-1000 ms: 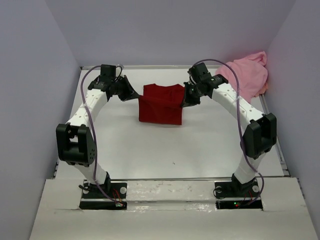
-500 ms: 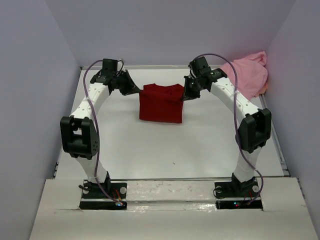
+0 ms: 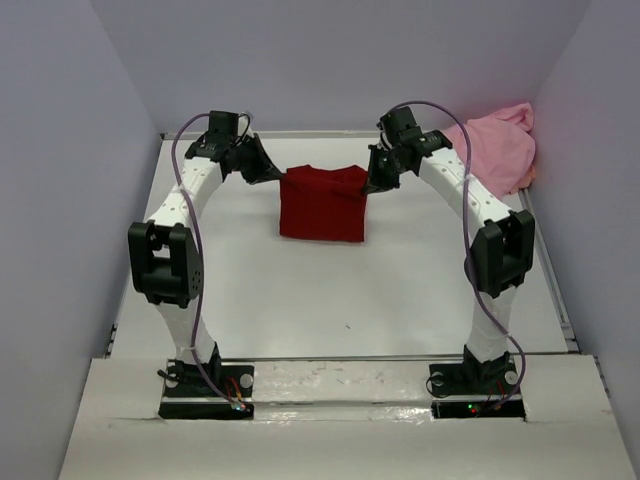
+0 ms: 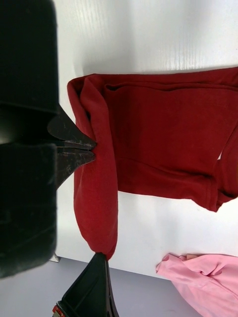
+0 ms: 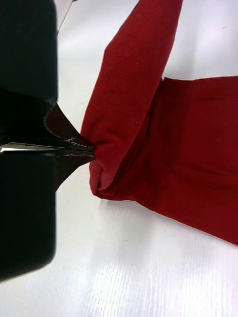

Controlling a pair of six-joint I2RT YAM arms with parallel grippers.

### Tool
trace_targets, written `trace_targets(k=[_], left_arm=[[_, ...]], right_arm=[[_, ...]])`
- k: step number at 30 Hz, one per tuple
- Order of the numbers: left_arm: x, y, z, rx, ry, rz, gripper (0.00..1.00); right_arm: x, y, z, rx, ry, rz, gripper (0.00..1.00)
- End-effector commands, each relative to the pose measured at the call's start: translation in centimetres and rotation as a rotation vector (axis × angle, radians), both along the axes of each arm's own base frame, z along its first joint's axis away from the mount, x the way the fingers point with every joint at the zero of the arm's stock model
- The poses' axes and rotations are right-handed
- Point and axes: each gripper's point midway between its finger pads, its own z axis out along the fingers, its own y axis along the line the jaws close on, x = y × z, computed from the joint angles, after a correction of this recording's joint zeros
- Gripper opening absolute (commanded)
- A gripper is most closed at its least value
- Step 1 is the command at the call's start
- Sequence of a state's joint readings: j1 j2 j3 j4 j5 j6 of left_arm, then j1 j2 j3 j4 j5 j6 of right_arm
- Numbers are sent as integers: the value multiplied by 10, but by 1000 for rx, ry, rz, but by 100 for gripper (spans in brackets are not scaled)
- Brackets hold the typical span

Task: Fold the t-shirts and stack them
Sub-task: Fold the long partially folded tshirt into a neat square

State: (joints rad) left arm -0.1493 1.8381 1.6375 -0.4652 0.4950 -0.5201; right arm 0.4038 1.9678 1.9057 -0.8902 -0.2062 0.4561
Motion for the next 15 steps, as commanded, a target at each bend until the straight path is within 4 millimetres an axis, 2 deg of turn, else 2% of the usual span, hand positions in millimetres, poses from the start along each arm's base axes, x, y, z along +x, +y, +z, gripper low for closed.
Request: trace_targets(k=[1, 9, 15], left_arm=[[10, -2, 19, -5, -62, -26, 2], [26, -5, 9, 0, -55, -35, 2], [45, -9, 5, -7, -59, -38, 2]], right_arm=[[20, -5, 15, 6, -62, 1, 0], [40, -6, 2, 7, -52, -4, 0], [60, -8, -1, 17, -65, -14, 0]])
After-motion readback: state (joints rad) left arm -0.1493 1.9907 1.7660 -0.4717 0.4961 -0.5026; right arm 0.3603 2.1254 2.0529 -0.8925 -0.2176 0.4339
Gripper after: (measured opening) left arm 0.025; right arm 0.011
